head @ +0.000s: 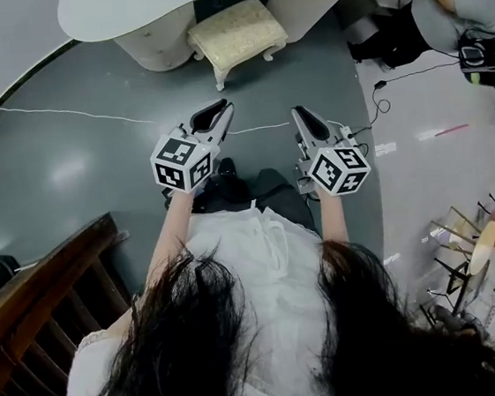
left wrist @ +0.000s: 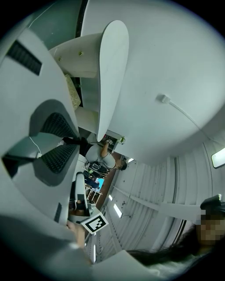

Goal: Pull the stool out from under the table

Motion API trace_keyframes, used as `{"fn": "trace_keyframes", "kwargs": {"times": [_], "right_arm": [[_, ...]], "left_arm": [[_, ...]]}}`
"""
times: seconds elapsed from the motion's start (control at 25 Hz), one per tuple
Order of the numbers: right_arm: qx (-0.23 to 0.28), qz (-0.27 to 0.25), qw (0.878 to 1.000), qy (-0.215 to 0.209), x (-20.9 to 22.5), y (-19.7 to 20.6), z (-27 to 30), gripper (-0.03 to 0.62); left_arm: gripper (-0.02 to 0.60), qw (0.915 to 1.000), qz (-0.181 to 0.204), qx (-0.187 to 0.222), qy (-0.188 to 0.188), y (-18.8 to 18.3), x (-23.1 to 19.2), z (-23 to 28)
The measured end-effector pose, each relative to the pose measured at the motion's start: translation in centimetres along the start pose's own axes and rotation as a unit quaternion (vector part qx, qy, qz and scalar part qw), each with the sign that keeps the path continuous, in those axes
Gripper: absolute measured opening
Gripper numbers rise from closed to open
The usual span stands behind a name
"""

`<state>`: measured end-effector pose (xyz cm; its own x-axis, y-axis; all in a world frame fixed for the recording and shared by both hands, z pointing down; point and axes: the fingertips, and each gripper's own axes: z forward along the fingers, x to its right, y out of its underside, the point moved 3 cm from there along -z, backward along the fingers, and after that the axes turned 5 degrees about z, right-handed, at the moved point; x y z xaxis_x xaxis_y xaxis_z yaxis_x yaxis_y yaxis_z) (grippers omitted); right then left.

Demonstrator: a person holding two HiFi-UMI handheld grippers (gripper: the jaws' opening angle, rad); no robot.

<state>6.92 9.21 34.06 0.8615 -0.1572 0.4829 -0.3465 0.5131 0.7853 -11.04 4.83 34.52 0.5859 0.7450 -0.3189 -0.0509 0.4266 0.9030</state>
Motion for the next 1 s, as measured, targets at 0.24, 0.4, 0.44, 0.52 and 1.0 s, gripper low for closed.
{"fn": "trace_keyframes", "kwargs": {"times": [0.24,0.4,0.44,0.52,1.0], "right_arm": [[-0.005,-0.004,1.0,0.002,1.9,-1.7,1.8,0.063],[-0.02,-0.01,1.0,-0.004,4.2,-2.6,3.1,0.063],[-0.026,-0.012,1.0,-0.005,5.1,-2.8,3.5,0.063],[-0.038,-0.016,0.999,-0.009,7.2,-3.5,4.4,0.063],[-0.122,-0.049,0.99,-0.06,20.4,-5.1,14.5,0.063]], "left_arm": [[0.049,0.9998,-0.012,0.003,-0.014,-0.4,-1.6,1.1],[0.049,0.9989,-0.033,-0.002,-0.033,0.1,-2.8,2.6],[0.049,0.9985,-0.038,-0.004,-0.039,0.3,-3.1,3.1],[0.049,0.9973,-0.048,-0.008,-0.056,0.7,-3.6,4.4],[0.049,0.9845,-0.097,-0.039,-0.141,4.7,-9.3,13.0]]}}
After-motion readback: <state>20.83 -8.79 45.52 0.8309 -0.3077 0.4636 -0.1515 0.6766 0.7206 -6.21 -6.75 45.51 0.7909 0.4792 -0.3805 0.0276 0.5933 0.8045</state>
